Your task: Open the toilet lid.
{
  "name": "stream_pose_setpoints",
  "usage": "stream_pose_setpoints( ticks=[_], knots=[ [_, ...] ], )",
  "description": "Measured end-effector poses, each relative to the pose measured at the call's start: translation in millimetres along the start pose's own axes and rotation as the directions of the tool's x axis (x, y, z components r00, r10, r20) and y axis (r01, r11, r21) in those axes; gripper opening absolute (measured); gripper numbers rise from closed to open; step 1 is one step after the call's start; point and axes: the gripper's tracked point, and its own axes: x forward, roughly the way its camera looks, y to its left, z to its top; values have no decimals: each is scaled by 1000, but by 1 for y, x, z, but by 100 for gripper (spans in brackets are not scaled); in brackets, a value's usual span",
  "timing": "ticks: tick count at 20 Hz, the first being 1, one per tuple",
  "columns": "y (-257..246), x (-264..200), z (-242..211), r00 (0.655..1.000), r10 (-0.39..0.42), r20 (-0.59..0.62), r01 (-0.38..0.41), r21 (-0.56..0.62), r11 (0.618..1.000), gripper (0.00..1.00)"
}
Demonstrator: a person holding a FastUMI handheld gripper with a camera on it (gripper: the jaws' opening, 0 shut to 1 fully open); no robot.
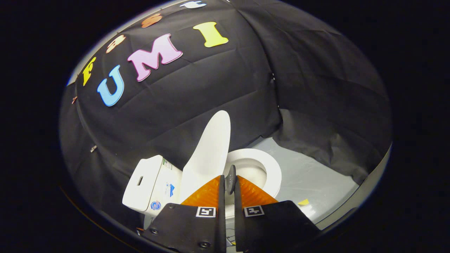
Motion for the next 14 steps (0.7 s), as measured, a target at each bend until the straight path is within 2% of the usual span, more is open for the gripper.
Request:
stream_pose_setpoints(
  ticks=[4,14],
  knots=[
    [32,-15,7,998,-38,43,41,-66,997,15],
    [119,-44,14,993,-34,117,57,-200,978,15]
  ],
)
